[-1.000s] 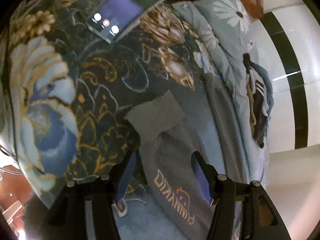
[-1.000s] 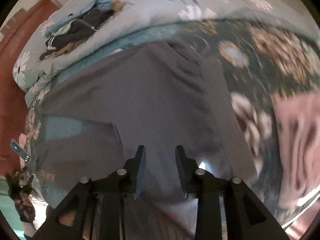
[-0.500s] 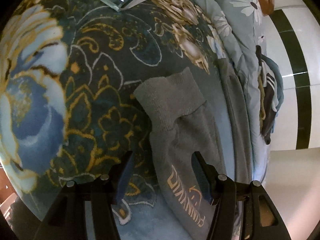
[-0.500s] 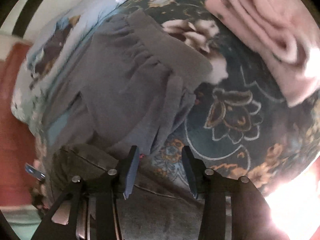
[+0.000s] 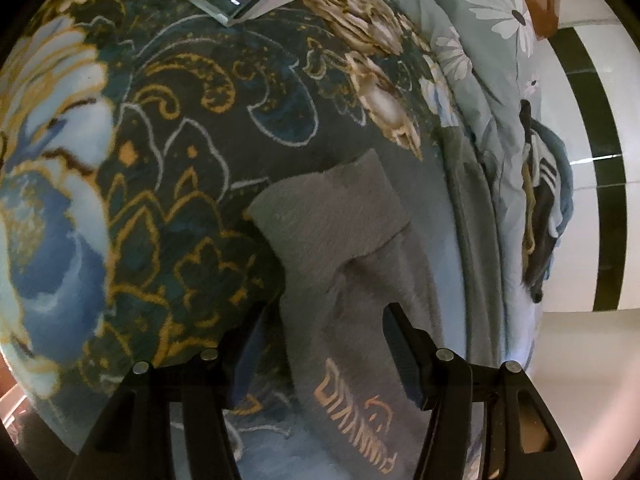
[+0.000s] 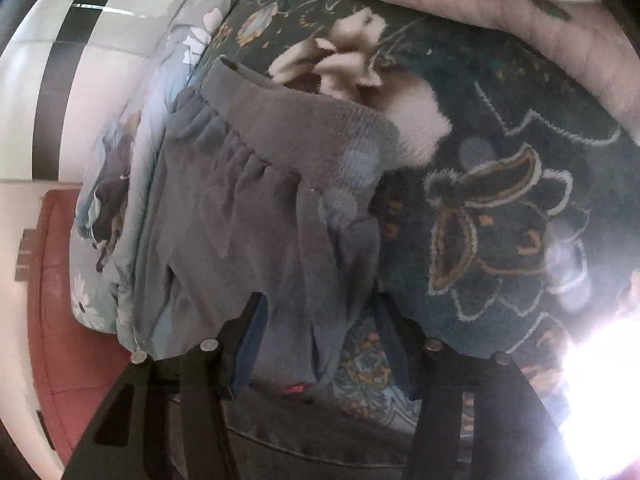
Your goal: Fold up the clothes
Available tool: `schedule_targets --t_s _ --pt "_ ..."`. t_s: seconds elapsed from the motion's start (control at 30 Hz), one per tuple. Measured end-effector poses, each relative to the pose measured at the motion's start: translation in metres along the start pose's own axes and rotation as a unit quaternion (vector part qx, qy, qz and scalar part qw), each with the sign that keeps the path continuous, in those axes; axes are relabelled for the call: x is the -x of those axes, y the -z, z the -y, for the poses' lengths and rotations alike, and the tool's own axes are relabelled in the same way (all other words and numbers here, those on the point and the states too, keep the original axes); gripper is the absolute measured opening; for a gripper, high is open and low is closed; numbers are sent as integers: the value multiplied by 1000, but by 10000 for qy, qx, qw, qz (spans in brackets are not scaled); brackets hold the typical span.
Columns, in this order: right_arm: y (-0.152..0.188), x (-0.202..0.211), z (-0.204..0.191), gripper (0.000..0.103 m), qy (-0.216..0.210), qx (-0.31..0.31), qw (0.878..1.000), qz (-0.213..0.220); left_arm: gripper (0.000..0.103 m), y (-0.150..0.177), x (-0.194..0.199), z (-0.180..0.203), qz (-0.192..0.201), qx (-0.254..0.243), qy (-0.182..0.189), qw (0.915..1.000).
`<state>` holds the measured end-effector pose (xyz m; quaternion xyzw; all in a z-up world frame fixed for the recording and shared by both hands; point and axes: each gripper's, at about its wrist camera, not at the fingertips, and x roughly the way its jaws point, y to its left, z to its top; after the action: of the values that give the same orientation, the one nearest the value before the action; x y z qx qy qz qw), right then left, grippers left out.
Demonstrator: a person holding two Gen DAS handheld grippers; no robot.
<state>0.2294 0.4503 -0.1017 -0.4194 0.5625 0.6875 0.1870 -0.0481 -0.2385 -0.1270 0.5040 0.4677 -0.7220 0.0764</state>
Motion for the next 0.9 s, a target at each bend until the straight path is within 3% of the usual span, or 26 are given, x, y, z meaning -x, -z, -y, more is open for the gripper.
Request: schedule_targets --t_s 0.13,0.27,0.3,0.4,0.43,0.53,0.73,0.9 --pt "-3 -3 -7 57 -191 -99 9998 -29 61 1 -1 -2 -24 97 42 9999" --pt "-3 -10 -17 36 -191 -110 9997 -66 60 3 0 -9 -174 289 273 9991" --pt "-3 -10 -18 26 -217 -134 9996 -89 56 4 1 -9 -163 288 297 9990" --pt "-4 -10 -23 12 -298 -198 9992 -155 36 6 7 -14 -47 290 185 9994" --pt "-4 -8 -25 11 -331 -176 9992 -151 23 7 9 -14 46 268 152 9995" --pt "-10 -2 -38 10 -437 -19 9990 -93 8 8 13 -11 210 88 92 9997" --pt "-27 9 -74 9 -708 183 9973 74 5 -1 21 7 345 -112 159 9992" --pt "-55 19 -110 8 -1076 285 9932 353 5 -20 34 46 421 -360 285 9981"
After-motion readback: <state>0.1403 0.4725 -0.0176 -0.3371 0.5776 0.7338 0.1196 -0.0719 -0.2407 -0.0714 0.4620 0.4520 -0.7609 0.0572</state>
